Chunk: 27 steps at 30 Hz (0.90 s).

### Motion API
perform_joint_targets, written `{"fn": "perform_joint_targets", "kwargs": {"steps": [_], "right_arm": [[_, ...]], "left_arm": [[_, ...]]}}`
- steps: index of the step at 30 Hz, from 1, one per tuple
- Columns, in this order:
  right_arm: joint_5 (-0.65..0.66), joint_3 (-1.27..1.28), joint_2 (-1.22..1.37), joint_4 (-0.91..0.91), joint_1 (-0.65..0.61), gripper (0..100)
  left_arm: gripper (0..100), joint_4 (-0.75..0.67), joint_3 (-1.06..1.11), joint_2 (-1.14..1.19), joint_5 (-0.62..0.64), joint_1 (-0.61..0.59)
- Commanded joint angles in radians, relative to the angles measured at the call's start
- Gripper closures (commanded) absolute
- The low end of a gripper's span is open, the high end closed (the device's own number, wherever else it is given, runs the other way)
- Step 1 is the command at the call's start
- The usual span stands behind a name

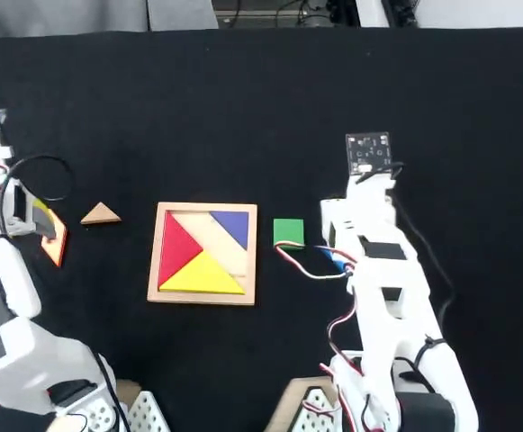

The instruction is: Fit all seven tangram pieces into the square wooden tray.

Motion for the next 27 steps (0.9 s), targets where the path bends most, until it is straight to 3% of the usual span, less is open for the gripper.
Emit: {"fn": "perform_joint_targets", "kwargs": {"steps": [1, 9, 13, 20, 27], "right_arm": [[0.009, -0.004, -0.03, -0.018, -0.023, 98.7], [0.009, -0.002, -0.028, -0.02, -0.02, 98.7], [0.009, -0.002, -0.028, -0.021, -0.021, 98.7], [0.009, -0.002, -0.028, -0.025, -0.021, 98.7], [0.009, -0.002, -0.028, -0.026, -0.023, 98.7]], "left_arm": [[74, -0.031, -0.01, 0.012, -0.037, 0.016], [74, -0.229, -0.024, 0.176, -0.324, 0.035], [74, -0.226, -0.102, 0.284, -0.44, 0.036], [74, -0.193, -0.249, 0.393, -0.454, 0.035], [74, -0.193, -0.262, 0.443, -0.471, 0.059]]}}
